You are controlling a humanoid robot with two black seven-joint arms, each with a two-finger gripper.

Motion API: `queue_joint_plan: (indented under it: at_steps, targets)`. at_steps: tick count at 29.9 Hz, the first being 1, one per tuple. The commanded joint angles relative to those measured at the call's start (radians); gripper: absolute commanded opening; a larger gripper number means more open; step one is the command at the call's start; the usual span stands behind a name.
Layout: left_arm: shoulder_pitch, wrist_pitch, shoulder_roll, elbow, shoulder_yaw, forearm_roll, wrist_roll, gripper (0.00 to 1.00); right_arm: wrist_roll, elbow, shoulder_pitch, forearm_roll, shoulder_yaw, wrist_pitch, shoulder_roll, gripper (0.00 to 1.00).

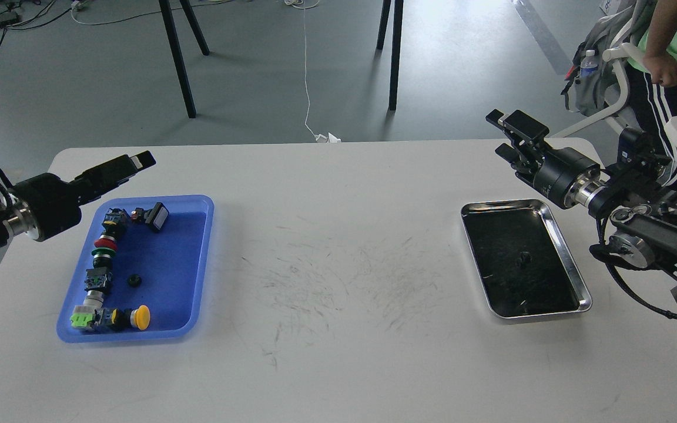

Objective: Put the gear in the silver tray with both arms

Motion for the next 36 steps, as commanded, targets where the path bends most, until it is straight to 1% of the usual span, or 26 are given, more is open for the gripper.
queue_joint_plan:
  at_steps: [1, 7, 10, 13, 16, 18, 20, 22, 36]
  targets:
    - [0.000, 0.000, 0.006, 0.000, -0.005, 0.211, 0.000, 0.98, 0.000, -0.001, -0.001, 0.000, 0.012, 0.000, 0.000, 0.93]
    - [0.010, 0.004, 0.016, -0.006, 0.002, 0.389, 0.000, 0.97, 0.000, 0.001, -0.003, 0.000, 0.018, -0.012, 0.000, 0.93]
    - [0.039, 0.022, 0.050, -0.005, 0.001, 0.476, 0.000, 0.96, 0.000, 0.001, -0.003, 0.000, 0.020, -0.012, 0.000, 0.93]
    - [0.061, 0.052, 0.053, -0.003, 0.004, 0.513, 0.000, 0.92, 0.000, -0.001, -0.003, 0.000, 0.020, -0.012, 0.000, 0.93]
    - [0.090, 0.059, 0.047, 0.006, 0.004, 0.527, 0.000, 0.87, 0.000, -0.002, -0.004, 0.000, 0.020, -0.012, 0.002, 0.93]
    - [0.116, 0.072, 0.044, 0.009, 0.004, 0.533, 0.000, 0.87, 0.000, -0.002, -0.003, -0.001, 0.020, -0.012, 0.006, 0.93]
    - [0.142, 0.101, 0.042, 0.026, 0.004, 0.538, 0.000, 0.87, 0.000, -0.002, -0.001, 0.000, 0.020, -0.012, 0.012, 0.93]
    - [0.168, 0.113, 0.026, 0.049, 0.004, 0.539, 0.000, 0.87, 0.000, -0.001, -0.001, -0.001, 0.020, -0.012, 0.012, 0.93]
    - [0.224, 0.127, -0.091, 0.153, 0.008, 0.539, 0.000, 0.87, 0.000, -0.008, -0.003, 0.002, 0.047, -0.017, 0.011, 0.93]
